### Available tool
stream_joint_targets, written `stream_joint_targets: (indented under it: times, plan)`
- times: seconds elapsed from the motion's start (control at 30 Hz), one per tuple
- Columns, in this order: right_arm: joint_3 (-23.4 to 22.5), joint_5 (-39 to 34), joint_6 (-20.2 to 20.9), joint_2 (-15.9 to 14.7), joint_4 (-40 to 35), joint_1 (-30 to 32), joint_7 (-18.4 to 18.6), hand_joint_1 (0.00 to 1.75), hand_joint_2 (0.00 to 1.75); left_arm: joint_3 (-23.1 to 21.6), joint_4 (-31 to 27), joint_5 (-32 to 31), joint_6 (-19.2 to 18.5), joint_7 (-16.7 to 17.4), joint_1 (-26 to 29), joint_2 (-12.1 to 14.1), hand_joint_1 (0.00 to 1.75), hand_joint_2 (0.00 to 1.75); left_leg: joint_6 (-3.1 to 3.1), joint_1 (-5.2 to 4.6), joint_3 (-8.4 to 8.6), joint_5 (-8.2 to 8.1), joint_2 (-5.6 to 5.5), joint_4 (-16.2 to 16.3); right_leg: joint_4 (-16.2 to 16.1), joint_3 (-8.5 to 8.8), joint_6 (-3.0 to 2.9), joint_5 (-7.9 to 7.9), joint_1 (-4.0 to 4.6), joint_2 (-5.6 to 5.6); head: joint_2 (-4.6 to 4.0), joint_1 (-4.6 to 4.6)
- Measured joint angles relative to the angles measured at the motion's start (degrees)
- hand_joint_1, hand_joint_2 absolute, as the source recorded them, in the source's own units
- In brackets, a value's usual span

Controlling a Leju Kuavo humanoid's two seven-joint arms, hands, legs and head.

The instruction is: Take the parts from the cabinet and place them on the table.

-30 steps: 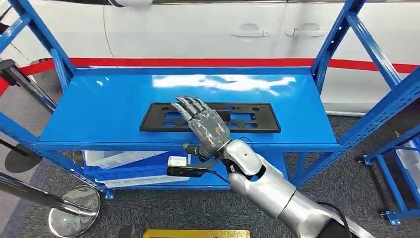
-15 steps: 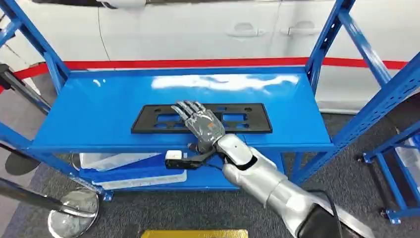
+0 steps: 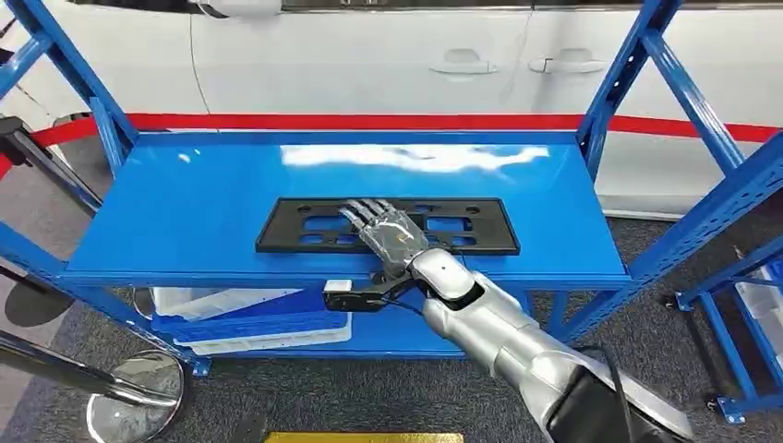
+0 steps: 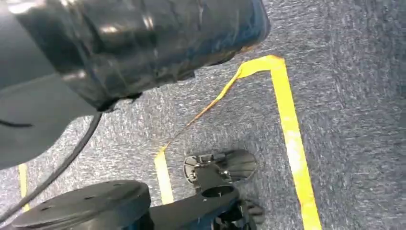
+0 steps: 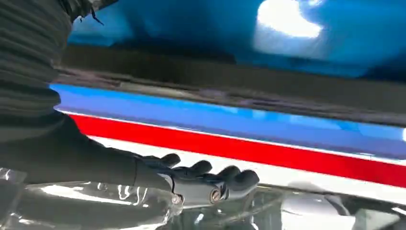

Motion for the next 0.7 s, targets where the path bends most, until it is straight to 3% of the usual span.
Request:
stream_joint_targets:
  times: [0.03,0.1,0.17,0.2,0.27,0.3,0.33,0.37,0.4,0.47,0.5,0.6,0.67,0.7]
  plan:
    - [0.0,0.0,0.0,0.04,0.28,-0.02,0.02,0.0,1.75,-0.09,0.0,-0.02,0.02,0.0,-0.03,0.0,0.0,0.0,-0.18,0.0,-0.11,0.02,0.01,0.07,0.18,0.01,-0.48,0.2,-0.23,0.12,0.0,-0.09]
    - [0.04,0.02,0.0,0.06,0.87,-0.05,0.11,0.0,1.75,-0.35,0.0,-0.02,0.0,0.02,0.05,0.0,0.0,0.0,-0.59,0.12,-0.03,0.11,0.04,-0.07,0.17,0.0,-1.1,0.26,0.1,0.24,0.0,-0.11]
    - [0.07,0.26,-0.02,0.37,1.38,-0.37,0.13,0.0,1.75,-0.5,0.0,0.0,0.02,0.07,0.04,0.04,0.0,0.0,-1.29,0.29,-0.56,-0.97,0.05,1.13,-0.32,0.3,-1.74,0.57,-0.53,0.18,0.0,-0.07]
    - [0.09,0.7,-0.04,0.55,1.68,-0.57,0.15,0.0,1.75,-0.52,0.0,0.0,0.0,0.07,0.04,0.04,0.0,0.0,-1.78,0.32,-1.53,-2.69,0.05,3.61,-0.36,0.33,-1.94,0.58,-0.59,0.17,0.0,-0.59]
    - [0.22,1.23,-0.04,0.76,2.25,-0.76,0.37,0.0,1.75,-0.61,0.0,0.09,-0.04,0.07,0.08,0.02,0.0,0.0,-2.44,0.75,-5.76,-6.81,0.06,12.78,-0.32,0.34,-2.11,0.56,-0.57,0.14,0.0,-0.59]
    - [0.39,1.38,-0.04,0.76,2.6,-0.75,0.57,0.0,1.75,-0.66,0.0,0.13,-0.11,0.07,0.2,0.0,0.0,0.0,-2.65,0.89,-7.5,-7.67,0.06,16.07,-0.29,0.33,-2.18,0.51,-0.56,0.12,0.0,-0.59]
    - [0.81,1.77,-0.09,0.79,3.06,-0.74,1.05,0.0,1.75,-0.7,0.0,0.18,-0.13,0.07,0.29,0.0,0.0,0.0,-2.74,1.0,-8.39,-7.39,0.07,17.34,-0.25,0.34,-2.16,0.49,-0.56,0.14,0.0,-0.59]
    - [1.05,2.49,-0.22,0.78,3.41,-0.75,1.53,0.0,1.75,-0.72,0.0,0.3,-0.13,0.07,0.36,0.0,0.0,0.0,-2.73,1.09,-7.88,-5.8,0.07,15.84,-0.23,0.39,-2.18,0.42,-0.57,0.18,0.0,-0.57]
    - [1.16,3.47,-0.46,0.79,3.65,-0.83,2.34,0.0,1.75,-0.72,0.0,0.33,-0.13,0.07,0.41,0.02,0.0,0.0,-2.62,1.11,-6.34,-3.54,0.07,12.41,-0.22,0.45,-2.12,0.33,-0.6,0.31,0.0,-0.59]
    - [1.66,5.63,-1.24,0.79,4.11,-1.32,3.95,0.0,1.75,-0.72,0.0,0.33,-0.11,0.02,0.38,0.04,0.0,0.0,-2.12,1.1,-1.96,1.04,0.07,3.02,-0.23,0.78,-1.84,0.12,-0.62,0.48,0.0,-0.61]
    - [2.03,6.89,-1.79,0.79,4.44,-1.71,4.94,0.0,1.75,-0.72,0.0,0.26,-0.11,-0.02,0.32,0.07,0.0,0.0,-1.83,0.96,-0.5,0.26,-0.03,0.73,-0.37,0.78,-1.6,0.02,-0.48,0.49,0.0,-0.52]
    - [2.47,9.42,-2.86,0.76,5.16,-2.03,7.02,0.0,1.75,-0.79,0.0,-0.09,0.02,-0.07,0.46,0.07,0.0,0.0,-1.38,0.57,-0.49,0.23,-0.16,0.14,-0.5,0.71,-0.89,0.11,-0.38,0.56,0.0,-0.52]
    - [2.6,11.59,-4.95,0.7,5.77,-2.22,9.32,0.0,1.75,-0.79,0.0,-0.35,0.17,-0.17,0.63,0.04,0.0,0.0,-0.65,0.87,-0.1,0.48,-0.08,-0.47,-0.89,1.13,0.05,0.05,-0.18,0.6,0.0,-0.48]
    - [2.64,12.29,-6.04,0.52,6.01,-2.29,10.39,0.0,1.75,-0.79,0.0,-0.42,0.2,-0.2,0.61,0.02,0.0,0.0,-0.38,1.02,0.24,0.64,0.0,-0.91,0.23,0.68,0.11,-1.1,-0.48,0.5,0.0,-0.48]
